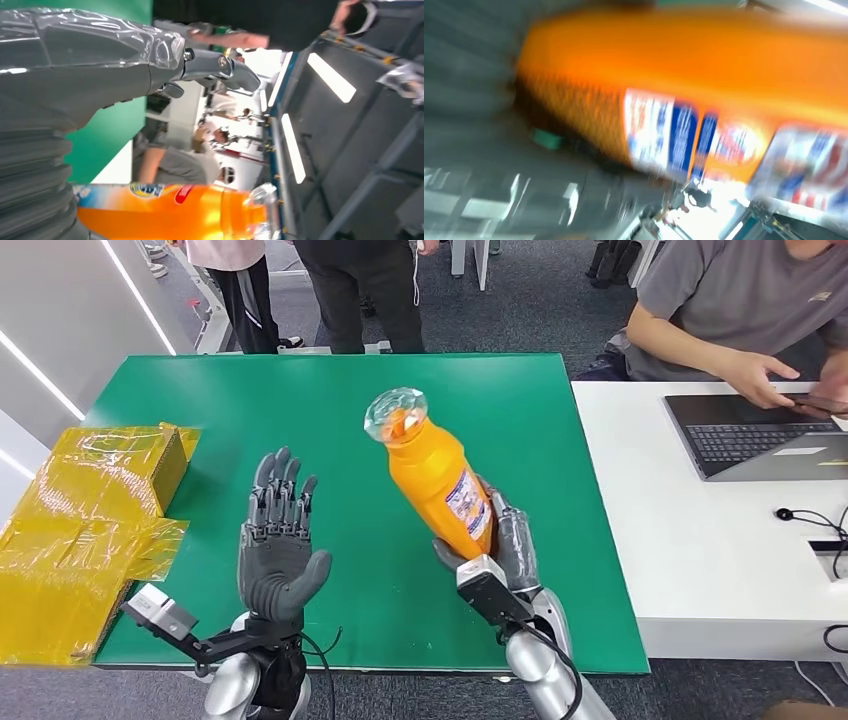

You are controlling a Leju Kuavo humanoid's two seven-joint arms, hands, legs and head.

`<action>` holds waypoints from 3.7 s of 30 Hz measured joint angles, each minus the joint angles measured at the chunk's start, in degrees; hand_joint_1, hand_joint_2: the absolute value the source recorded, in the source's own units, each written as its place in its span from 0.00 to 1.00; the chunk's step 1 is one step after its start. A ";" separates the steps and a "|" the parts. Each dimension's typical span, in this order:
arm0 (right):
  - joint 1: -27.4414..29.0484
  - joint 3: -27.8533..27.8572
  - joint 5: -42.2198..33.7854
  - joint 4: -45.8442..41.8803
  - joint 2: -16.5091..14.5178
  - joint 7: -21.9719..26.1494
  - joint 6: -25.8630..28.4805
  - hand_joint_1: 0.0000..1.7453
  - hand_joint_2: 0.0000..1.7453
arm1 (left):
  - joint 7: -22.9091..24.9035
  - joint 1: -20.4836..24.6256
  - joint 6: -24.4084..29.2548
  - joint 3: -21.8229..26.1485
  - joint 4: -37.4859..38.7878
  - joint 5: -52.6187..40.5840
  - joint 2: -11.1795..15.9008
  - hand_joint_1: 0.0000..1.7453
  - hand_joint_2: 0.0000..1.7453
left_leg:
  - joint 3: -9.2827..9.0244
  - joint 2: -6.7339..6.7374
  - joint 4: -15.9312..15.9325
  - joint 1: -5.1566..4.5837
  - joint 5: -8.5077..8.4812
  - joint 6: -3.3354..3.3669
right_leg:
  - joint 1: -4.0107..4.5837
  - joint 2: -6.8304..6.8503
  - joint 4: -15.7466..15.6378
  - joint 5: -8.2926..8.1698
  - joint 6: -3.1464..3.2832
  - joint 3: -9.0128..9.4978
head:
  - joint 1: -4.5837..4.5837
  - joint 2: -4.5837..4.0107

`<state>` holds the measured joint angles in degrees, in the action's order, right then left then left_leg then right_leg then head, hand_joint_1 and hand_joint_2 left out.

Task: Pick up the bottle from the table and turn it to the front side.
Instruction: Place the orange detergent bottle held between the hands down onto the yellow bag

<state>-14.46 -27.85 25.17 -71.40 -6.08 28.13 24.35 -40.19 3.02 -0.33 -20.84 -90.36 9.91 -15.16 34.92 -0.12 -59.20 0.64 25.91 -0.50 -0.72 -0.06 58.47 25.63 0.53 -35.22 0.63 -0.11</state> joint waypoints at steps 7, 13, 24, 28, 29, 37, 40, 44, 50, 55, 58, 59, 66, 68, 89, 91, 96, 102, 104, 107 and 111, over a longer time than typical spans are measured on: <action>0.13 -2.75 0.53 0.78 -0.11 0.55 -11.85 0.98 1.00 | 0.00 1.29 -1.79 -0.27 4.49 -0.29 -0.17 0.00 1.00 | 0.00 0.04 0.00 0.01 0.00 0.00 | 0.01 -0.04 0.01 0.00 0.00 -0.03 | 0.01 0.00; -0.74 -4.48 2.02 2.52 -0.27 0.50 -17.27 1.00 1.00 | 0.00 2.03 -2.34 -0.26 5.97 -0.59 -0.22 0.00 1.00 | 0.01 0.05 0.00 0.00 0.00 0.00 | 0.01 -0.04 0.01 0.00 0.00 -0.02 | 0.01 0.00; -3.79 -6.78 7.86 8.16 -0.31 -3.85 -22.65 0.99 1.00 | 0.00 3.02 -3.23 1.56 7.51 -1.96 -0.52 0.00 1.00 | 0.01 0.05 0.00 0.00 -0.01 0.00 | 0.01 -0.05 0.01 -0.01 0.01 -0.02 | 0.01 0.00; -4.61 -6.95 10.05 10.60 -0.33 -6.12 -23.38 0.98 1.00 | 0.00 3.58 -2.90 2.45 7.70 -2.37 -0.68 0.00 1.00 | 0.01 0.05 0.00 0.00 -0.01 0.00 | 0.01 -0.04 0.01 -0.01 0.01 -0.02 | 0.00 0.00; -4.85 -6.95 10.33 11.24 -0.33 -6.18 -23.43 0.97 1.00 | 0.00 3.74 -2.82 2.68 7.71 -2.38 -0.70 0.00 1.00 | 0.01 0.05 0.00 0.00 -0.01 0.00 | 0.01 -0.04 0.02 -0.01 0.01 -0.02 | 0.00 0.00; -6.80 -7.38 12.63 14.49 -0.33 -6.86 -24.94 0.94 1.00 | 0.00 4.42 -0.49 4.28 7.72 -3.49 -0.96 0.01 1.00 | 0.01 0.06 0.00 0.00 -0.01 -0.01 | 0.00 -0.05 0.02 -0.02 0.01 -0.02 | 0.00 0.00; -6.95 -7.74 12.71 15.16 -0.33 -6.86 -25.10 0.96 1.00 | 0.00 4.43 -0.14 4.89 7.70 -3.55 -0.99 0.43 1.00 | 0.01 0.06 0.00 0.00 -0.01 -0.01 | 0.00 -0.05 0.02 -0.01 0.01 -0.02 | 0.00 0.00; -7.38 -7.91 12.26 15.67 -0.42 -6.44 -24.30 1.00 1.00 | -0.01 4.50 -0.09 5.47 7.66 -3.57 -1.10 1.00 1.00 | 0.01 0.06 0.00 0.00 -0.01 -0.01 | 0.01 -0.05 0.02 -0.01 0.01 -0.02 | 0.00 0.00; -7.59 -7.69 9.46 15.58 -1.02 -4.47 -21.78 1.00 1.00 | -0.08 5.47 0.04 5.58 7.46 -3.60 -1.20 0.85 1.00 | 0.01 0.06 0.00 0.00 -0.01 -0.01 | 0.00 -0.05 0.03 -0.02 0.01 -0.01 | 0.01 0.00; -7.57 -7.11 7.75 14.75 -1.34 -3.29 -20.52 1.00 1.00 | -0.09 6.56 0.13 5.58 7.46 -3.52 -1.34 0.00 1.00 | 0.01 0.05 0.00 0.00 -0.02 -0.01 | 0.00 -0.05 0.04 -0.03 0.02 -0.01 | 0.01 0.00; -7.52 -6.99 6.52 13.91 -1.56 -2.47 -19.63 1.00 1.00 | -0.08 6.84 0.13 5.58 7.49 -3.27 -1.42 0.00 1.00 | 0.00 0.06 0.00 0.00 -0.02 -0.01 | 0.00 -0.05 0.03 -0.03 0.02 -0.02 | 0.01 0.00; -7.51 -6.93 6.05 13.50 -1.63 -2.25 -19.23 1.00 1.00 | -0.07 6.86 0.13 5.57 7.52 -3.19 -1.43 0.00 1.00 | 0.00 0.06 0.00 0.00 -0.02 -0.01 | 0.00 -0.06 0.03 -0.03 0.02 -0.02 | 0.01 0.00; -7.50 -6.69 4.22 11.47 -1.73 -2.28 -17.16 1.00 1.00 | -0.07 6.95 0.51 5.40 7.95 -2.50 -1.44 0.00 1.00 | 0.00 0.06 0.00 0.01 -0.01 -0.01 | 0.01 -0.06 0.03 -0.02 0.02 -0.02 | 0.00 0.00; -7.51 -6.69 3.99 11.33 -1.73 -2.73 -17.16 1.00 1.00 | -0.07 6.96 0.85 5.39 8.01 -2.20 -1.45 0.00 1.00 | 0.01 0.06 0.00 0.00 -0.02 -0.01 | 0.01 -0.06 0.03 -0.02 0.02 -0.02 | 0.00 0.00; -7.04 -6.32 3.64 12.64 -1.73 -4.73 -17.17 1.00 1.00 | -0.07 6.95 1.90 5.39 8.01 -4.72 -1.45 1.00 1.00 | 0.01 0.06 0.00 0.00 -0.01 -0.01 | 0.01 -0.06 0.03 -0.02 0.02 -0.02 | 0.01 0.00; -6.94 -6.31 3.64 12.64 -1.73 -4.66 -17.19 1.00 1.00 | -0.08 6.95 1.90 5.39 8.01 -4.80 -1.45 1.00 1.00 | 0.01 0.06 0.00 0.01 -0.01 -0.01 | 0.01 -0.05 0.03 -0.02 0.02 -0.02 | 0.01 0.00; -6.83 -6.30 3.64 12.64 -1.73 -4.66 -17.20 1.00 1.00 | -0.08 6.94 1.74 5.39 8.01 -4.93 -1.45 0.75 1.00 | 0.01 0.06 0.00 0.01 -0.01 -0.01 | 0.01 -0.06 0.03 -0.02 0.02 -0.02 | 0.00 0.00; -6.81 -6.10 4.03 12.76 -1.73 -4.46 -17.31 1.00 1.00 | -0.07 6.92 0.09 5.39 8.01 -4.93 -1.44 0.00 1.00 | 0.01 0.07 0.00 0.00 -0.01 -0.01 | 0.01 -0.06 0.03 -0.02 0.02 -0.02 | 0.01 0.00; -6.71 -6.09 4.48 12.78 -1.73 -4.40 -17.36 1.00 1.00 | -0.07 6.92 -0.70 5.39 8.03 -5.08 -1.43 0.00 1.00 | 0.01 0.06 0.00 0.00 -0.01 -0.01 | 0.01 -0.06 0.03 -0.02 0.02 -0.02 | 0.01 0.00; -6.49 -6.09 5.67 12.79 -1.73 -4.52 -17.60 0.99 1.00 | -0.07 6.92 -3.19 5.37 8.07 -5.19 -1.42 0.00 1.00 | 0.01 0.06 0.00 0.01 -0.01 -0.01 | 0.01 -0.05 0.03 -0.02 0.02 -0.02 | 0.01 0.00; -6.37 -6.09 7.58 12.79 -1.73 -5.03 -18.30 1.00 1.00 | -0.07 6.92 -6.26 5.28 8.12 -5.78 -1.34 0.00 1.00 | 0.01 0.07 0.00 0.00 -0.01 -0.01 | 0.01 -0.06 0.03 -0.02 0.02 -0.03 | 0.01 0.00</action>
<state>-20.83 -33.94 32.75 -58.60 -7.80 23.10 6.04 -40.26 9.94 -6.59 -15.56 -82.24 4.13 -16.50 34.93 -0.05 -59.20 0.64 25.90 -0.51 -0.71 -0.12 58.50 25.61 0.54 -35.25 0.64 -0.11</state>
